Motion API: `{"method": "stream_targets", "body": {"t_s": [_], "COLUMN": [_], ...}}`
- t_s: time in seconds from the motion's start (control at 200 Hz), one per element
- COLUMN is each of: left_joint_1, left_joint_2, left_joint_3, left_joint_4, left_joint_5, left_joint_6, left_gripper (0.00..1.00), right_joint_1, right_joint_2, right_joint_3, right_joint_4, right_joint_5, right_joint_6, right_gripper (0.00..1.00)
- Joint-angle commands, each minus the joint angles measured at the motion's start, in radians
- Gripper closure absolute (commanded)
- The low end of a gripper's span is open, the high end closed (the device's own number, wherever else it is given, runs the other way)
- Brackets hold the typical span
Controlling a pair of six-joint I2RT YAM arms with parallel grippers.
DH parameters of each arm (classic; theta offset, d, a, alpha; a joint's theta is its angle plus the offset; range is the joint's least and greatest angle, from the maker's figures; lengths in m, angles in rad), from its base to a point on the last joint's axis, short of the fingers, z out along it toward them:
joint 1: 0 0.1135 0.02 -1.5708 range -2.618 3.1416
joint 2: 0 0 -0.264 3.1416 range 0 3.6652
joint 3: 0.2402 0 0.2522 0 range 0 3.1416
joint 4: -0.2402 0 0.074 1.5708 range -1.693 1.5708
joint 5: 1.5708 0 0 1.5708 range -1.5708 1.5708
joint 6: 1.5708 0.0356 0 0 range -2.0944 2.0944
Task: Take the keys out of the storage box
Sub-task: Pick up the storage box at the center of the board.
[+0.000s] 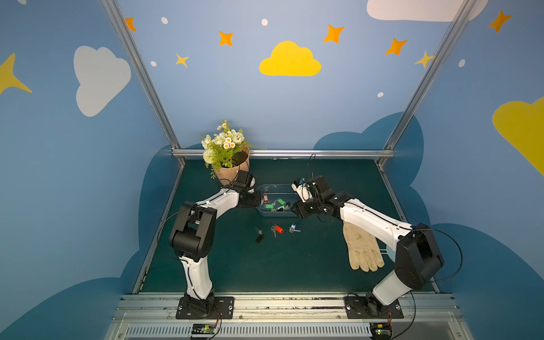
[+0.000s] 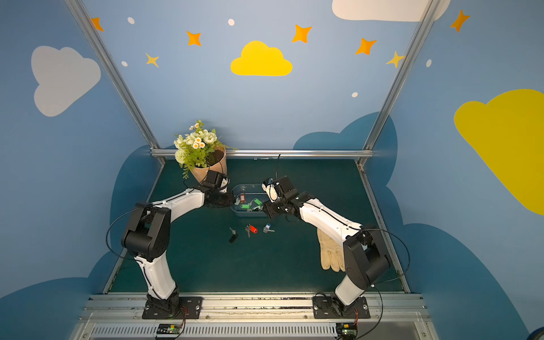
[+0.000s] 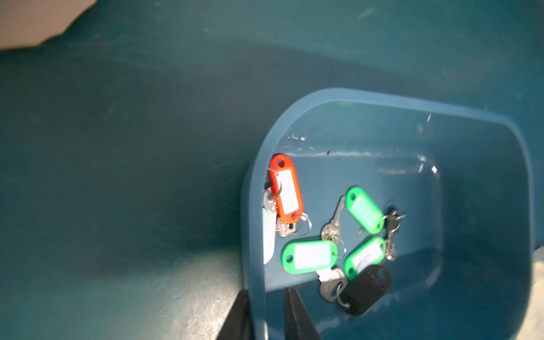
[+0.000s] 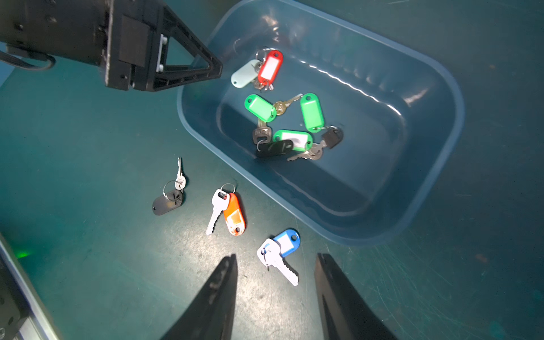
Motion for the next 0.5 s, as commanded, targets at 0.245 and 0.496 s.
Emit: {"method": "stream_targets", "body": {"t_s": [0.245,0.496], "left_joint_1": [-0.029,-0.047], "left_joint_2": [0.005,-0.089], "left_joint_3": [0.039,-0.093], "left_joint_4": [-0.03,0.167], "left_joint_5": [-0.114,-0.232], "left_joint_6": [-0.009,-0.071], "left_gripper": [0.97,0.97], "right_joint_1": [-0.001,0.002], "right_joint_2": [-0.008,0.051], "right_joint_3": [0.028,0.055], "right_joint_4": [-0.029,0.003], "right_joint_5": [-0.054,-0.091], "right_joint_6": [0.015,0.051], "right_gripper": [0.5,0.49]}}
